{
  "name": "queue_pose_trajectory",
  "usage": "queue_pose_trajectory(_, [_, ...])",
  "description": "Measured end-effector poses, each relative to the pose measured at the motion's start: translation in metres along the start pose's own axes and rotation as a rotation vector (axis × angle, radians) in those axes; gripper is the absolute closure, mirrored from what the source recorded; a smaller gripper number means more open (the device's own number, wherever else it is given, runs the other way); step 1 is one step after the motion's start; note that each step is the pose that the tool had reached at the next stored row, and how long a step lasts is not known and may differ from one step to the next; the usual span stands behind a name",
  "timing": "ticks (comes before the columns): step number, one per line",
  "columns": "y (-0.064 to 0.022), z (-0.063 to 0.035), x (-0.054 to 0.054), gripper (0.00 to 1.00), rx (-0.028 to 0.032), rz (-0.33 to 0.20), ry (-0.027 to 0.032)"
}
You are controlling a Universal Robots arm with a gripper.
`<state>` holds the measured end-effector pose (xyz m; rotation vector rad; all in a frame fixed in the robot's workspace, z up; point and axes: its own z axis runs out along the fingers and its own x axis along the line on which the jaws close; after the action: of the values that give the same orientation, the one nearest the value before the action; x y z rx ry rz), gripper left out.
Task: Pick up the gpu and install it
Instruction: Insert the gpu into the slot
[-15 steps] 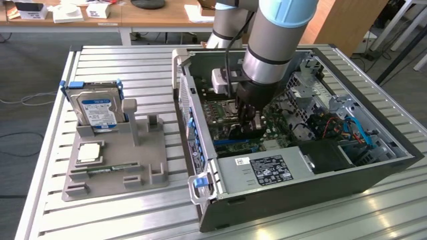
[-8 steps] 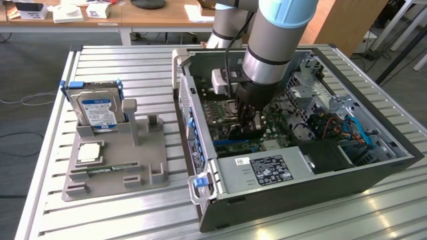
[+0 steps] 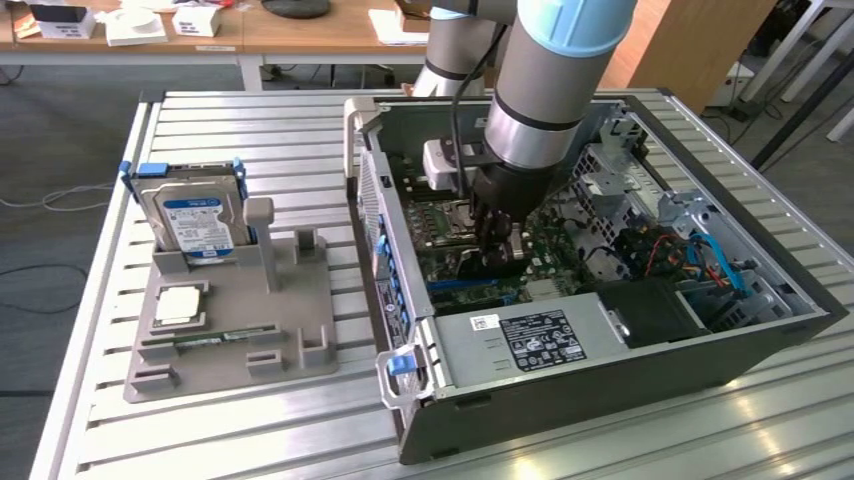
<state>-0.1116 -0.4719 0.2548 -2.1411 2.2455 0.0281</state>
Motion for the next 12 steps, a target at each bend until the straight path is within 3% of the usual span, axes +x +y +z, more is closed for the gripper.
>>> queue_pose_trajectory(12, [0.0009, 0.0007, -0.0012, 0.73, 0.0000, 0.000, 0.0007])
